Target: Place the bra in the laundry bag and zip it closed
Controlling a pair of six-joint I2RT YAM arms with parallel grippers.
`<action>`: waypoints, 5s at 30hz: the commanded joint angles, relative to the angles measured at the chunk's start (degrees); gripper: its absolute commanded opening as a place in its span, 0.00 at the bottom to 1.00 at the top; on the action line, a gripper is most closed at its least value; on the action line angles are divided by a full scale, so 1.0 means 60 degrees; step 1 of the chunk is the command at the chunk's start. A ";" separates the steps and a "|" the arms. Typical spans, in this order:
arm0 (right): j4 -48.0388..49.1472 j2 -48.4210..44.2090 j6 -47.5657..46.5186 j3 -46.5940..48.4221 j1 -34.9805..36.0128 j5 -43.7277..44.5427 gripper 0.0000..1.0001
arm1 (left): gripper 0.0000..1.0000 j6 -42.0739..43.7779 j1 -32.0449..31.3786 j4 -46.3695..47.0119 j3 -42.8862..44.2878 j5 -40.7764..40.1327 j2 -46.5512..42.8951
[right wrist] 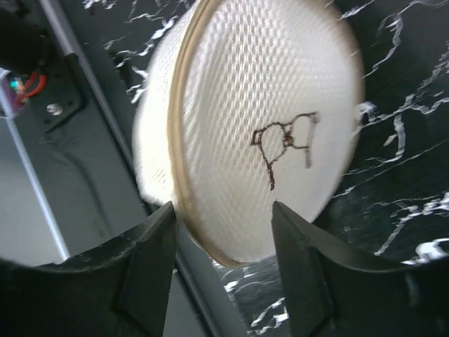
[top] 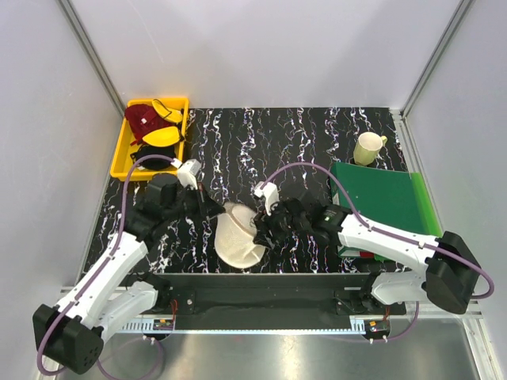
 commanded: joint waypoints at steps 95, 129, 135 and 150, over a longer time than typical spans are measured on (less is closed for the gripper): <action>0.3905 -0.0081 1.1840 -0.3662 -0.0032 0.2072 0.89 | 0.28 -0.2891 0.0995 0.5538 -0.4471 0.0521 0.0971; 0.0537 0.1078 0.6263 0.0583 -0.2946 0.0467 0.89 | 0.48 -0.2747 -0.3434 0.0137 -0.2510 -0.4271 -0.3348; 0.0143 0.3277 0.4856 0.2664 -0.2830 -0.0741 0.61 | 0.48 -0.2365 -0.2553 -0.0041 -0.1995 -0.3465 -0.3202; -0.0795 0.4845 0.5072 0.4102 -0.1907 0.0094 0.45 | 0.44 -0.2233 -0.2420 0.0091 -0.2171 -0.2644 -0.3114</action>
